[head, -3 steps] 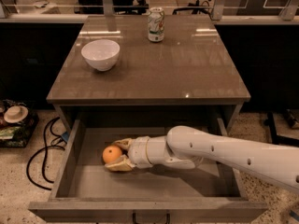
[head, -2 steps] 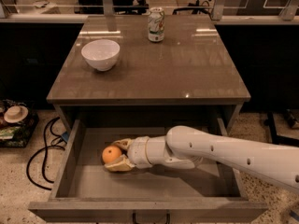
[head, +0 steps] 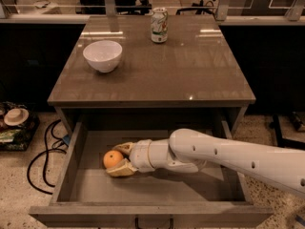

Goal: Pick orange from top drawer and place on counter

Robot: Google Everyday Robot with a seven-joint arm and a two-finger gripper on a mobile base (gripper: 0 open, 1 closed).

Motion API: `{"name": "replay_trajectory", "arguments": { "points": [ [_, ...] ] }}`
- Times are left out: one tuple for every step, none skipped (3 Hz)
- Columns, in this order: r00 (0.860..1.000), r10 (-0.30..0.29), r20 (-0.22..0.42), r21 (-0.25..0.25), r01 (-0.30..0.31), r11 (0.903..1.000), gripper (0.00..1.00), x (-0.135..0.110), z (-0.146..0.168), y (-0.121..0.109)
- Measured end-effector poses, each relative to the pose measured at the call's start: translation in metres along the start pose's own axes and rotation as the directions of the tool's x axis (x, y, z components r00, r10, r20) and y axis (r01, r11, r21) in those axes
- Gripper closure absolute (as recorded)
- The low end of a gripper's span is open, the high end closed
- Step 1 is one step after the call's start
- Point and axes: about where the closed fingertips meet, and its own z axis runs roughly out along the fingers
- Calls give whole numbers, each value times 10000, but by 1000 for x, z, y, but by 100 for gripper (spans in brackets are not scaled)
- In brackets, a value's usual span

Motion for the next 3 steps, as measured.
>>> {"name": "replay_trajectory", "arguments": {
  "points": [
    [9975, -158, 693, 365, 133, 9992, 100, -31, -23, 4],
    [9951, -389, 914, 1077, 290, 9938, 100, -57, -47, 16],
    [9955, -550, 769, 2027, 384, 9785, 100, -88, -76, 42]
  ]
}}
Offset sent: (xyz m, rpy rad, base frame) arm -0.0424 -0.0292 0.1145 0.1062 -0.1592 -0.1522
